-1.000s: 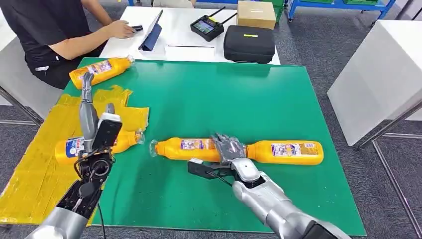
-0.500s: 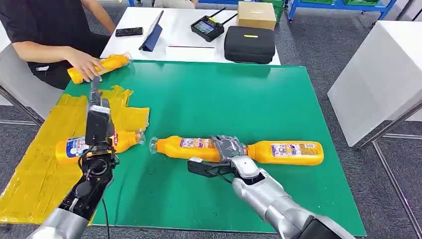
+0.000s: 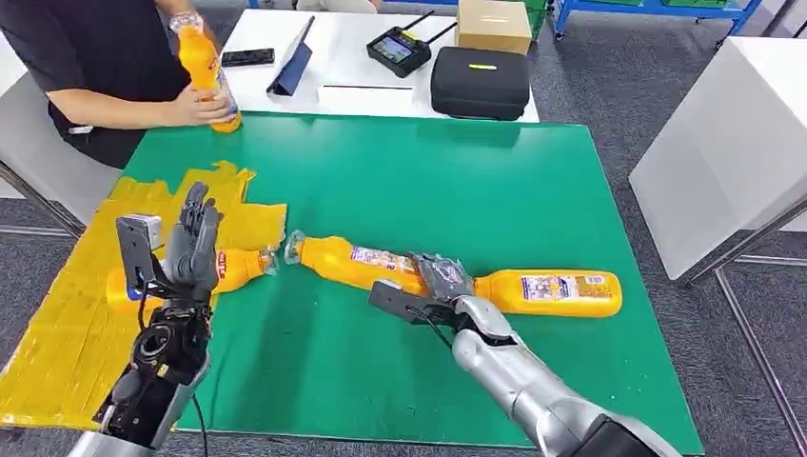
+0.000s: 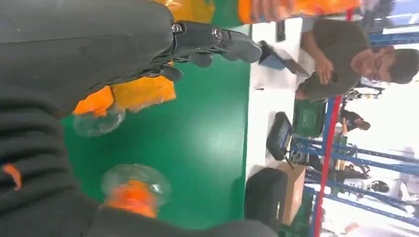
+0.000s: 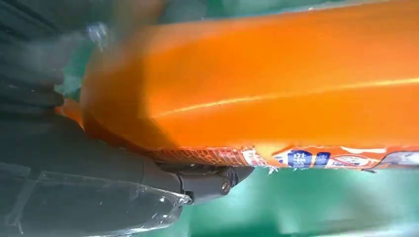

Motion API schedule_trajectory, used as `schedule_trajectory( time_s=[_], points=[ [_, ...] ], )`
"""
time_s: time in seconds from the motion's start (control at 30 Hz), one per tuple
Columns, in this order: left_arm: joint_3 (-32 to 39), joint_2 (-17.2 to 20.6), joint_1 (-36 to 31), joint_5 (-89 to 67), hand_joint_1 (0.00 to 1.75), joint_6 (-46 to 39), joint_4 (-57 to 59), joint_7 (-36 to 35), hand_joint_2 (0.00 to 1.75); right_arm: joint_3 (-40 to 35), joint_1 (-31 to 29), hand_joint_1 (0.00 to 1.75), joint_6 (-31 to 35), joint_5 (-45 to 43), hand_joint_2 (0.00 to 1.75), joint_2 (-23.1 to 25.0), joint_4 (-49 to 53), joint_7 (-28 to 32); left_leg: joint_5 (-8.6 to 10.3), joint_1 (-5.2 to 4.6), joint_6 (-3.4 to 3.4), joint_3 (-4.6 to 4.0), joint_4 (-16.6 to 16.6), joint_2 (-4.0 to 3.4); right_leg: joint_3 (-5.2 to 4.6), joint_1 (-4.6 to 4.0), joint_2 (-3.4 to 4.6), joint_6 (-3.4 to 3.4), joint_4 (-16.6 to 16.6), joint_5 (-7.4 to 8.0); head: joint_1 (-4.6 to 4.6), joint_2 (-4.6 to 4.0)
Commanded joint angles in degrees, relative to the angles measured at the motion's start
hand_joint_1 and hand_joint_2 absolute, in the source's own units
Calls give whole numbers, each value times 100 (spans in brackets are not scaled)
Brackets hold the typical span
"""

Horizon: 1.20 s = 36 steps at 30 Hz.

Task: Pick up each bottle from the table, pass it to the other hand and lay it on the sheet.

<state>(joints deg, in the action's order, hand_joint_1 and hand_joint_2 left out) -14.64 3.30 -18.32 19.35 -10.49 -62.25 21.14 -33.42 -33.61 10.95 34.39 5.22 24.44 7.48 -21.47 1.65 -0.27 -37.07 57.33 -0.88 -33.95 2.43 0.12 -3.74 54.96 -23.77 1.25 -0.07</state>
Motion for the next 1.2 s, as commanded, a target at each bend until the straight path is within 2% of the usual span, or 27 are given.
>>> schedule_trajectory(
  time_s=[0.03, 0.17, 0.37, 0.47, 0.5, 0.67, 1.0, 1.2],
  points=[
    [294, 148, 73, 491, 0, 256, 295, -109, 175, 848, 445, 175, 307, -1181, 175, -345, 1938, 324, -8, -6, 6, 3, 1, 4, 1, 2, -2, 22, 4, -8, 0, 0],
    [149, 68, -64, 583, 0, 373, 527, -82, 175, 794, 643, 175, 488, -1636, 175, -429, 2173, 557, -11, -3, 8, 5, 3, 23, 5, -1, -21, 28, 3, -15, 0, 0],
    [-319, -219, -51, 680, 0, 680, 383, -155, 175, 766, 736, 175, 616, -1962, 175, -141, 2340, 718, -4, -4, 5, -15, 1, 18, -15, 1, -19, 17, 2, -8, 0, 0],
    [-679, -321, -159, 711, 0, 792, 342, -163, 175, 550, 586, 175, 581, -1974, 175, 17, 2162, 663, -17, -7, 11, 4, 9, 24, 3, 1, -22, 38, 12, -22, 0, 0],
    [-833, -383, -215, 750, 0, 807, 326, -159, 175, 450, 504, 175, 552, -1994, 175, 124, 2015, 625, -7, -4, 7, -18, 7, 20, -16, 0, -20, 21, 7, -10, 0, 0],
    [-1174, -619, -264, 808, 0, 826, 158, -244, 175, 131, 435, 175, 672, -1757, 175, 434, 1773, 439, -14, -5, 9, -8, 11, 16, -9, 1, -14, 33, 14, -16, 2, 0],
    [-1396, -620, -289, 953, 0, 899, 60, -303, 175, -64, 342, 175, 631, -1640, 175, 547, 1553, 380, -10, -4, 7, -11, 4, 12, -12, 0, -11, 25, 5, -10, 2, 0],
    [-1567, -746, -211, 950, 0, 824, -251, -311, 175, -445, 289, 175, 504, -1411, 175, 893, 1212, 246, -17, -5, 9, -6, 8, 8, -9, 0, -6, 33, 11, -16, 0, 0]
  ],
)
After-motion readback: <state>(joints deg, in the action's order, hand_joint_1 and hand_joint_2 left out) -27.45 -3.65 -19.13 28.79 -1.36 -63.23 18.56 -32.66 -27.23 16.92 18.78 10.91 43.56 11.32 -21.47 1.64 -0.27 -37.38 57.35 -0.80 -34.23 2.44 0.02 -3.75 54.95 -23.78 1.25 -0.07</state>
